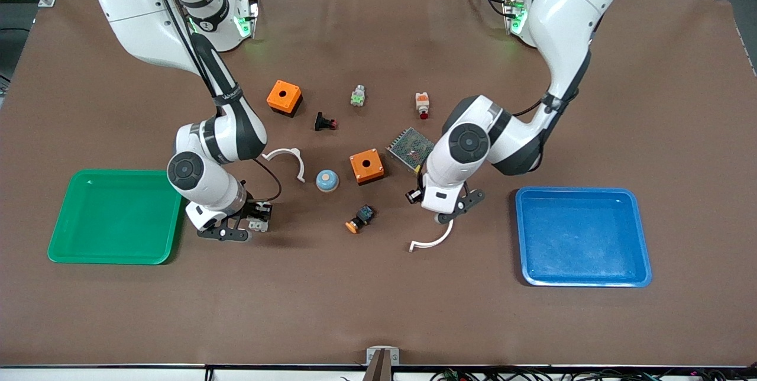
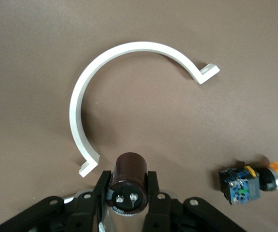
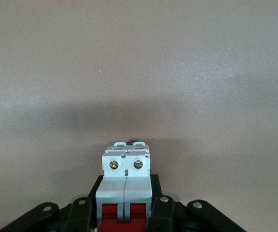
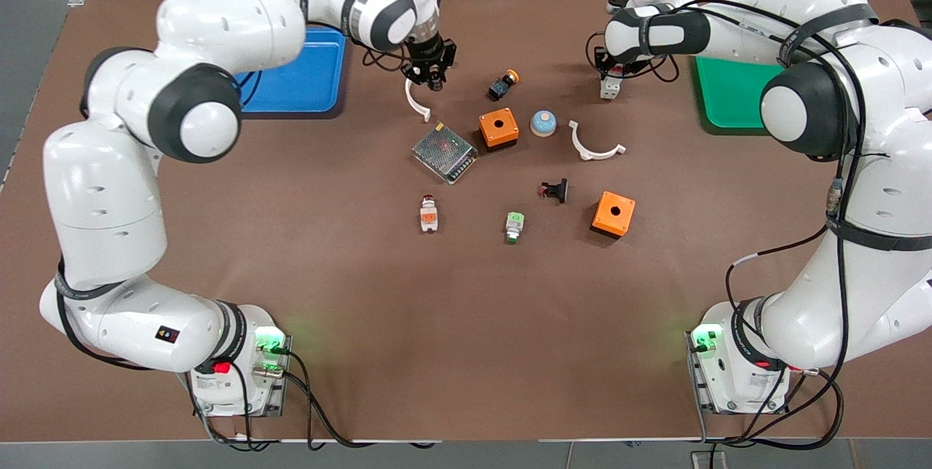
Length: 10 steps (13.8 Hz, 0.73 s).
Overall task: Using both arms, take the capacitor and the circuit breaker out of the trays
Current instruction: 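Lower the breaker with the right gripper while the left gripper lowers the capacitor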
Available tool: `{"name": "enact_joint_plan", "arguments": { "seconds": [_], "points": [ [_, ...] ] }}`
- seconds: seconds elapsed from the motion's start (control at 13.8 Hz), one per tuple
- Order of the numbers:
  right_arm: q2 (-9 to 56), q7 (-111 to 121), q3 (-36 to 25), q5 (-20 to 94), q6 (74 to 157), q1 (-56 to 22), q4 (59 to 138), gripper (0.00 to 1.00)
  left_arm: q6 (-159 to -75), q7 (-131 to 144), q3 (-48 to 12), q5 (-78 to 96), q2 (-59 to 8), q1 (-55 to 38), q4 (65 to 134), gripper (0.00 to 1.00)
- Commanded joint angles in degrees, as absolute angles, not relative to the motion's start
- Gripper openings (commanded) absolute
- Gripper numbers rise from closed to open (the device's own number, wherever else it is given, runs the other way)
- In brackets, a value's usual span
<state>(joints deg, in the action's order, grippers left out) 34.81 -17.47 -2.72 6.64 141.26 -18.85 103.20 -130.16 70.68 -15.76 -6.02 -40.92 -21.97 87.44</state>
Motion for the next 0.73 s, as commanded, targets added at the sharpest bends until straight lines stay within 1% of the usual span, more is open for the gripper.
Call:
{"name": "enact_joint_plan", "arguments": {
  "seconds": [0.0,0.07,0.15,0.22,0.29,0.36,0.44,0.51,0.58,0.65],
  "points": [
    [34.5,-18.0,-3.3,7.8,141.4,-19.5,103.4,0.13,-134.1,75.8,-9.9,-7.4,-44.0,-28.8,84.7,0.00],
    [34.5,-18.1,-3.3,7.8,141.2,-19.1,103.2,0.71,-135.8,76.6,-9.6,-7.4,-45.1,-29.1,84.7,0.00],
    [34.5,-18.0,-3.3,7.8,141.2,-19.2,103.2,1.00,-137.0,76.7,-9.5,-7.4,-45.9,-29.2,84.7,0.01],
    [34.5,-17.9,-3.3,7.7,141.1,-19.2,103.1,1.00,-137.2,76.7,-9.5,-7.4,-46.3,-29.4,84.7,0.01],
    [34.5,-17.8,-3.4,7.7,141.0,-19.1,102.7,1.00,-137.2,76.7,-9.5,-7.4,-46.7,-29.4,84.7,0.07],
    [34.2,-17.3,-3.6,7.6,140.5,-19.0,102.1,1.00,-137.2,76.6,-9.5,-7.5,-46.7,-29.4,84.8,0.25],
    [33.9,-17.1,-3.7,7.1,138.0,-18.6,100.9,1.00,-137.1,76.7,-9.4,-7.5,-46.7,-29.4,84.9,0.53],
    [33.5,-16.8,-3.9,6.8,133.6,-18.1,98.6,1.00,-136.7,76.7,-9.4,-7.6,-46.4,-29.4,84.9,0.71],
    [33.4,-16.1,-4.1,5.8,128.1,-18.0,95.6,1.00,-136.3,76.6,-9.2,-7.6,-45.9,-29.4,84.8,0.95],
    [33.2,-15.1,-4.6,5.1,123.0,-18.0,92.9,1.00,-135.3,76.6,-9.1,-8.6,-44.7,-29.4,84.7,1.00]
  ]
}}
